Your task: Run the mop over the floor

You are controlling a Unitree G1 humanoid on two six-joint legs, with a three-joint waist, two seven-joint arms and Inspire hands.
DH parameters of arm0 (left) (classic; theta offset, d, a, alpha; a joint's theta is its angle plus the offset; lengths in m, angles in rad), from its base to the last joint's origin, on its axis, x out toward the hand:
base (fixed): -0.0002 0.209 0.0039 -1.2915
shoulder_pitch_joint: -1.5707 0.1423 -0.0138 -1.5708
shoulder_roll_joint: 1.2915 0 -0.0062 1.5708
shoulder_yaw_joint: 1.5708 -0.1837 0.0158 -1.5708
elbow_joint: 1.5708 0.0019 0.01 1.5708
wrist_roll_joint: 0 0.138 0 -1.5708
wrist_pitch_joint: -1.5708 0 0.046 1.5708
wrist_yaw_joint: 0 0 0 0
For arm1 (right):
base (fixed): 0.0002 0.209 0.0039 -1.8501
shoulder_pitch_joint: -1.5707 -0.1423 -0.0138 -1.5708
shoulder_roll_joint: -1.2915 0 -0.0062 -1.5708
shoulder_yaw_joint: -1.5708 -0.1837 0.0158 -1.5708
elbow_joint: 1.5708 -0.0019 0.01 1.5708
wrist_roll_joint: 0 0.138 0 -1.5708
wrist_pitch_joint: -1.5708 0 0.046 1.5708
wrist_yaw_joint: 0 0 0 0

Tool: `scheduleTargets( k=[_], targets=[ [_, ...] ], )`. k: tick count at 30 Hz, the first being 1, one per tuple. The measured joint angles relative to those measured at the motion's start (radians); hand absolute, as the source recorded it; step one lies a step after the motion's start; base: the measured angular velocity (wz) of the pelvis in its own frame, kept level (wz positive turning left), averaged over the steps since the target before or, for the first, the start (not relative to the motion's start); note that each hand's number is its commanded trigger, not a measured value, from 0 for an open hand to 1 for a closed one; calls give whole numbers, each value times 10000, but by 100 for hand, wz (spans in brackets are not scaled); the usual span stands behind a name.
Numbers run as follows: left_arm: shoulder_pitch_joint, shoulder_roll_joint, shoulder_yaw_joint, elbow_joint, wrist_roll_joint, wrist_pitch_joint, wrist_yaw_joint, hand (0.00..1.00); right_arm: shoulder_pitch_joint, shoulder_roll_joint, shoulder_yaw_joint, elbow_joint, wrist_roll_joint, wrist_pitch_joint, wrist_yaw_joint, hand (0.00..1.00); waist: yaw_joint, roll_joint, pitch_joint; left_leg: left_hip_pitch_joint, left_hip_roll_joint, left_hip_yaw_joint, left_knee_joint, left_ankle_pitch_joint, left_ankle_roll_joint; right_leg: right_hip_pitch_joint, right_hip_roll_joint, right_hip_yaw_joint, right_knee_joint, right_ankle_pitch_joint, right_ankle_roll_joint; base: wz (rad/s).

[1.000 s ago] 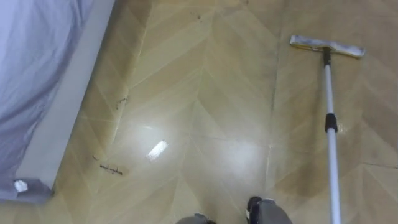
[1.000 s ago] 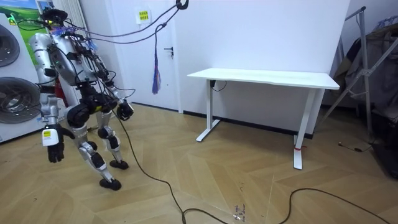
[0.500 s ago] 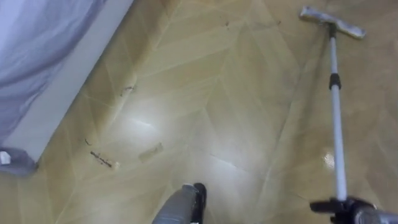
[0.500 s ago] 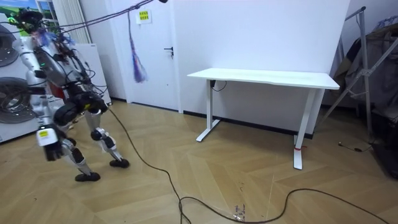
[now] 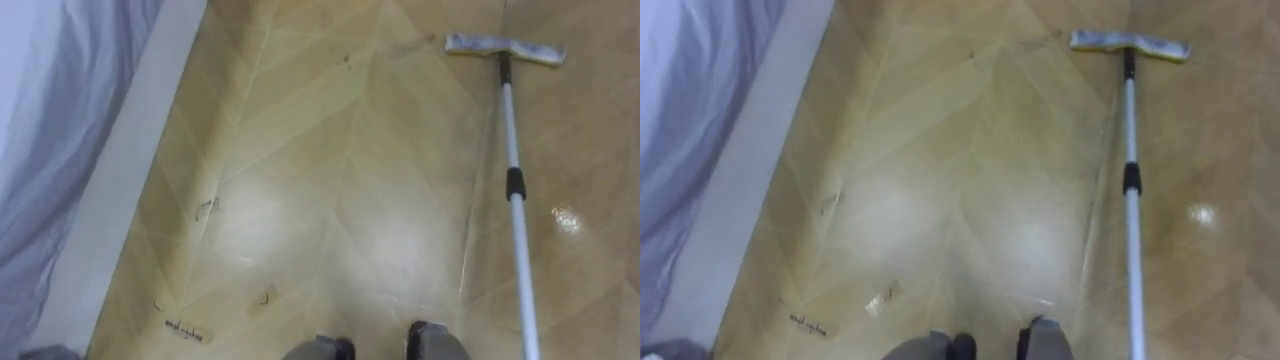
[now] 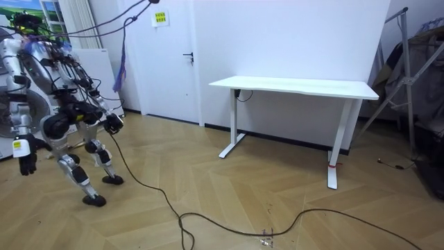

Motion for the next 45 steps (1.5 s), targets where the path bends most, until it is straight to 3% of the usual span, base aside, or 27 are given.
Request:
scheduleTargets(
  k=[2,3,4,5,6,7,8,9,10,12,13,14,15,17,18,19,21,24,25,26,27,29,32,35,36,39,45],
  targets=[
    [12,156,-21,-20,-314,139,10,0,-494,-141,-106,17,97,308,154,100,217,-232,-45,-254,148,149,914,-17,-99,-4,9,-88,420,-387,-215,2],
    [87,361,-61,-121,-633,176,15,0,-939,-306,-118,37,105,467,326,100,386,-414,-67,-728,430,499,1987,238,-496,-34,137,-138,803,-692,-377,0],
    [155,504,-94,-159,-877,159,27,0,-1185,-400,-119,48,161,509,404,100,481,-546,-76,-1023,597,640,2635,494,-687,-54,216,-128,988,-805,-442,-7],
    [389,841,-342,-293,-1456,130,82,0,-1758,-587,-103,66,312,510,524,100,649,-821,-104,-1724,843,767,4010,1477,-824,-88,373,-89,1348,-988,-562,-15],
    [493,960,-448,-296,-1663,125,120,0,-2033,-710,-86,43,360,493,604,100,739,-957,-130,-2112,910,760,4616,2168,-907,-87,408,-91,1494,-1050,-649,-19],
    [770,1136,-701,-420,-1917,132,138,0,-2466,-995,6,-39,511,458,768,100,782,-1133,-143,-2823,972,759,5511,3633,-1036,-34,426,-138,1640,-1143,-783,0],
    [955,1185,-741,-526,-1889,138,116,0,-2859,-1261,23,-234,687,411,973,100,830,-1245,-134,-3339,1005,771,6025,4043,-1133,63,430,-152,1697,-1202,-811,0],
    [1021,1185,-711,-561,-1830,166,57,0,-3117,-1418,10,-274,792,354,1142,100,969,-1287,-25,-3596,1137,902,6016,3572,-835,223,452,-151,1657,-1243,-813,9],
    [1072,1186,-711,-560,-1781,193,0,0,-3222,-1429,8,-300,864,295,1198,100,1005,-1278,-3,-3602,1170,939,5726,3295,-781,300,490,-138,1594,-1244,-779,6],
    [1172,1184,-622,-525,-1318,228,-432,0,-3260,-1353,-178,-315,1156,321,1323,100,1005,-1119,16,-2515,1191,967,2012,2649,-754,746,542,-129,1110,-1211,-577,10],
    [1212,1183,-621,-483,-1212,227,-558,0,-3167,-1326,-198,-316,1181,307,1381,100,996,-1110,-14,-2149,1192,976,1043,2418,-704,823,547,-122,962,-1205,-531,0],
    [1193,1184,-624,-384,-1109,248,-758,0,-2860,-1314,-164,-388,1218,213,1492,100,995,-1017,-43,-1639,1153,1029,-144,1831,-539,896,509,-98,632,-1154,-397,6],
    [990,1154,-629,-346,-1095,247,-853,0,-2484,-1295,-125,-385,1297,55,1522,100,952,-936,-3,-1428,1034,1106,-660,1728,-184,1015,471,-12,239,-1030,-194,12],
    [654,994,-638,-106,-1020,243,-874,0,-1690,-1241,-55,-162,1622,-30,1535,100,884,-705,-54,-1089,987,1421,-1058,1647,13,1383,386,135,-344,-815,75,14],
    [495,915,-626,-15,-889,259,-850,0,-1146,-1177,84,39,1867,-35,1545,100,865,-615,-82,-798,944,1699,-1220,1563,289,1612,301,202,-467,-780,171,-3],
    [472,882,-604,-13,-888,235,-843,0,-947,-1130,142,157,1873,-34,1537,100,852,-541,-85,-694,889,1715,-1236,1474,424,1643,320,339,-396,-726,255,-18],
    [236,718,-600,-95,-591,147,-822,0,-142,-919,317,242,1637,-33,1179,100,539,-162,-116,-306,797,1782,-1326,1243,679,1591,268,587,154,-272,567,-17],
    [-55,632,-570,-78,-125,3,-707,0,203,-323,308,200,1611,-52,768,100,363,-169,-116,300,728,1867,-1959,1223,750,1658,162,639,-16,8,663,-39],
    [-123,536,-434,-78,-101,-57,-568,0,233,-26,317,114,1647,-167,696,100,371,-210,-81,686,721,1766,-2314,1261,721,1791,181,650,-918,7,616,-85],
    [-124,401,-238,-77,-105,-83,-499,0,237,222,337,130,1631,-301,628,100,338,-260,-77,1155,612,1627,-2713,1298,659,2166,265,635,-2173,356,536,-75],
    [-133,213,-191,-50,-144,-142,-433,0,364,211,354,128,1567,-395,624,100,158,-245,-43,1699,555,1576,-3142,1321,636,2690,298,456,-2772,702,448,-38],
    [-147,117,-113,-57,-144,-306,-408,0,601,222,421,108,1480,-447,653,100,130,-259,-88,2610,523,1579,-4022,1512,575,3565,260,195,-3589,928,416,-10],
    [-144,142,317,-53,-120,-480,-328,0,716,260,455,142,1420,-416,1048,100,71,-584,-99,3750,522,1548,-5090,1788,436,4606,210,-314,-4545,1106,302,1],
    [-60,154,384,-119,-112,-464,-328,0,771,303,453,116,1431,-332,1441,100,-123,-814,-74,4449,554,1364,-5350,1829,385,5599,298,-647,-5333,1211,223,23],
    [16,157,398,-221,-1,-402,-329,0,874,305,452,-49,1429,-279,1551,100,-120,-969,-143,4658,589,1370,-5430,1829,383,5876,339,-770,-5599,1274,204,18],
    [252,164,578,-540,645,-344,-308,0,975,348,395,-320,1431,-165,1768,100,-101,-1223,-164,5356,634,1360,-5694,1831,376,6716,408,-851,-6128,1380,174,3],
    [320,121,969,-510,1085,-324,-258,0,990,349,279,-449,1192,-47,1897,100,-103,-1221,-162,6399,638,1358,-6149,1857,326,7602,462,-784,-6425,1391,175,-11]
  ],
)
